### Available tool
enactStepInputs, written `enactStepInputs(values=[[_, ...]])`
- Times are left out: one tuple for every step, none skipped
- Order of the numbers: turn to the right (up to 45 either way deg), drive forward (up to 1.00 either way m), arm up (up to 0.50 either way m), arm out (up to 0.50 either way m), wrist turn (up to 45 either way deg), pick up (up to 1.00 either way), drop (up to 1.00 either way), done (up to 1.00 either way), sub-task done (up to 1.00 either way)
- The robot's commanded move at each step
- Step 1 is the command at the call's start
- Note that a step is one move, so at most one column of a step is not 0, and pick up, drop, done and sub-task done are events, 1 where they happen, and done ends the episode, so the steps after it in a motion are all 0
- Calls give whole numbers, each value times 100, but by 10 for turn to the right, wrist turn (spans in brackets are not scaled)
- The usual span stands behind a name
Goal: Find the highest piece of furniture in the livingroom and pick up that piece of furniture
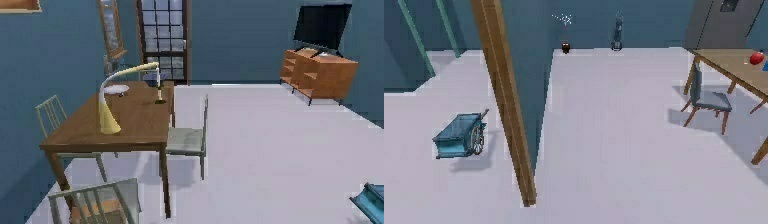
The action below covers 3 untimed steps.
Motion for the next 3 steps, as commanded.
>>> enactStepInputs(values=[[150,0,0,0,0,0,0,0,0],[0,20,0,0,0,0,0,0,0],[240,0,0,0,0,0,0,0,0]])
